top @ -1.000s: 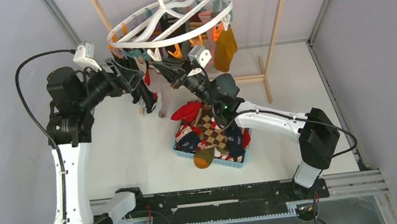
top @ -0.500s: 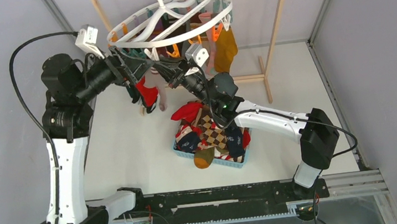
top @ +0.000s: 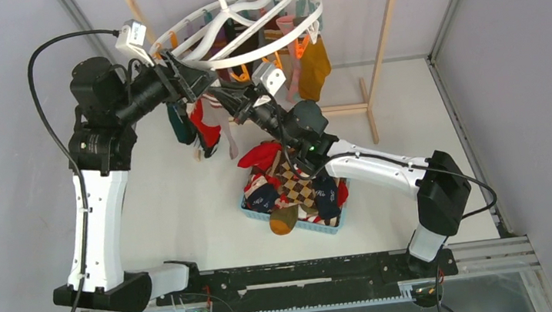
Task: Clip the socks to the hanger
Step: Open the clamp at the hanger.
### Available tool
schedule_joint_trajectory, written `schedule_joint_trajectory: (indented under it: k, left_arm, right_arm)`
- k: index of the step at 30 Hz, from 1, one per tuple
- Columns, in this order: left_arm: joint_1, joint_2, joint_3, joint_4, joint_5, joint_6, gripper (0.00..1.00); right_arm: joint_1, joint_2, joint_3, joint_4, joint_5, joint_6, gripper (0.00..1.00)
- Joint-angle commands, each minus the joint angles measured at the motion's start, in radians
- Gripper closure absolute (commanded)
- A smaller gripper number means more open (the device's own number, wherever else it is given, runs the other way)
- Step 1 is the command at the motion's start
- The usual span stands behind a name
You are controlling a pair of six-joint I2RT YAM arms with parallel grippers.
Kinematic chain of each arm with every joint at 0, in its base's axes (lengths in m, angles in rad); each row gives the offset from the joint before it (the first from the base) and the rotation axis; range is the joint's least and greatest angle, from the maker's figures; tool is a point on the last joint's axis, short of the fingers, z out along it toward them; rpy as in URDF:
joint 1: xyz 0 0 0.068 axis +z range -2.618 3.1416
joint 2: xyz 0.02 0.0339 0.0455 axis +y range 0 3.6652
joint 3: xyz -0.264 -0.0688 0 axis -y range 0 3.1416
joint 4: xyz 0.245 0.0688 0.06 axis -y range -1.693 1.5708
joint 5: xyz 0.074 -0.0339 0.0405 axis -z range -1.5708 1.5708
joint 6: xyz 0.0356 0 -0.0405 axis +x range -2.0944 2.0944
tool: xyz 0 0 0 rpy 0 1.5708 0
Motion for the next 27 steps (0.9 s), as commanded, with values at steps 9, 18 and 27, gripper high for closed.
schedule_joint_trajectory:
  k: [9,18,27]
  left_arm:
    - [-0.016,0.004,0.050,0.031,-0.015,-0.027,0.41]
    - [-0.019,0.016,0.072,0.024,-0.058,-0.007,0.62]
    - [-0.026,0.011,0.066,0.000,-0.140,0.057,1.00]
  right_arm:
    - [0.052,0.035,0.086,-0.081,-0.005,-0.053,1.00]
    - [0.062,0.044,0.099,-0.115,0.000,-0.063,1.00]
    - [0.064,0.005,0.036,-0.097,0.100,-0.062,0.48]
